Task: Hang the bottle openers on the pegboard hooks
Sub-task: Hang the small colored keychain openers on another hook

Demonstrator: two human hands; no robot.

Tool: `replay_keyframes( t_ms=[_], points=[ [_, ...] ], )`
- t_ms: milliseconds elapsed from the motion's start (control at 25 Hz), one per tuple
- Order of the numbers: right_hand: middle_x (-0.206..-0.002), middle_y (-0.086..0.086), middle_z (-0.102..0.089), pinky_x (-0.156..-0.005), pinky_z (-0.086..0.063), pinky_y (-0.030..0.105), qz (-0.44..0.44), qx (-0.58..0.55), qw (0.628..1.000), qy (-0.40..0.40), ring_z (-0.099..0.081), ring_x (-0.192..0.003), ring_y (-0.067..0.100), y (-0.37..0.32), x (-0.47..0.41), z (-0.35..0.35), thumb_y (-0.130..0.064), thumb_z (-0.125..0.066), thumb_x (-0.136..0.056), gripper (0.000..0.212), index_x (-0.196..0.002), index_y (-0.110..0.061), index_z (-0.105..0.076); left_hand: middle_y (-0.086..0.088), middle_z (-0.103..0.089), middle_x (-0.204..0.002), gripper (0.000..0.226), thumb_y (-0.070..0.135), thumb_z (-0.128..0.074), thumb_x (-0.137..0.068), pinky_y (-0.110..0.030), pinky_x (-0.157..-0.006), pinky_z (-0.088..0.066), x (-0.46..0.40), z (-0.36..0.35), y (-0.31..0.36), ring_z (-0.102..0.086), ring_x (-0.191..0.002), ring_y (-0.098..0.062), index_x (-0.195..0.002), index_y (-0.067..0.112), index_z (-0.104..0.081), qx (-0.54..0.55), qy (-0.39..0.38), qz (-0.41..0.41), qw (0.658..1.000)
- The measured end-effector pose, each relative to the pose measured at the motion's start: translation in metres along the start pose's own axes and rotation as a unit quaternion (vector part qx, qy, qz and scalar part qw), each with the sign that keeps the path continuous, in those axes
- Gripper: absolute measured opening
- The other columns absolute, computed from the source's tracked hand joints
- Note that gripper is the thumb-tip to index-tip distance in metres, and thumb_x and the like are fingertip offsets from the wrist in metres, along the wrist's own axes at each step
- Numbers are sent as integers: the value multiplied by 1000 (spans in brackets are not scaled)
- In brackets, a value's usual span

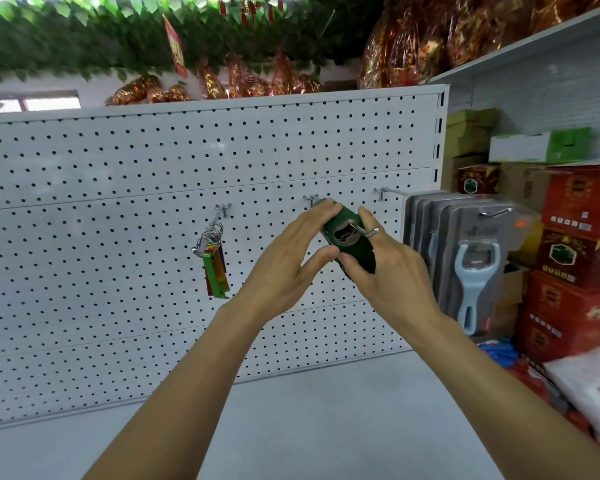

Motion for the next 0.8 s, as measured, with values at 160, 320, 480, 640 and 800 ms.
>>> replay_keyframes(
  t_ms=[160, 320, 480, 640, 800],
  points=[
    [-97, 15, -72, -63, -48, 37, 1, 7, 1000, -2, -67, -80, 35, -1, -5, -4, -25, -68, -88, 65, -143, -5, -40, 15, -29, -155, 51, 32, -46, -99, -10, -108, -22, -4, 0, -5, -25, -141, 4, -147, 32, -29, -5, -2, 3, 1000],
    [-97, 12, -71, -62, -44, 35, 2, 11, 1000, -18, -65, -81, 33, -1, -6, -8, -29, -63, -91, 63, -145, -10, -36, 14, -30, -155, 51, 30, -48, -99, -4, -105, -20, -6, 1, -6, -26, -140, 3, -147, 29, -30, -3, -4, 11, 1000],
    [-110, 8, -69, -65, -42, 34, -10, 10, 999, -37, -64, -91, 30, 2, -6, -9, -33, -58, -93, 65, -148, -14, -30, 14, -31, -154, 52, 30, -48, -99, -10, -106, -22, -5, 2, -4, -28, -140, 1, -148, 29, -29, -13, -6, 20, 1000],
    [-136, -1, -53, -75, -44, 35, -32, 24, 994, -100, -55, -115, 22, 4, 1, -9, -44, -50, -95, 70, -152, -23, -15, 15, -30, -155, 55, 33, -51, -98, -8, -104, -22, 1, 7, 7, -27, -140, 3, -148, 32, -28, -23, 8, 38, 999],
    [-152, -7, -33, -93, -42, 37, -27, 0, 991, -130, -33, -135, 12, 4, 13, 13, -42, -50, -95, 70, -152, -28, -12, 21, -31, -152, 54, 39, -49, -97, 0, -101, -18, 13, 17, 34, -24, -136, 12, -147, 36, -28, -4, 52, 52, 997]
  ],
)
Point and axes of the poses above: each hand's wrist, its own x-axis away from the middle knuckle, its own z-axis out of the back of the hand, y = z × x, the point moved 9 cm from there along -x, towards the middle knuckle
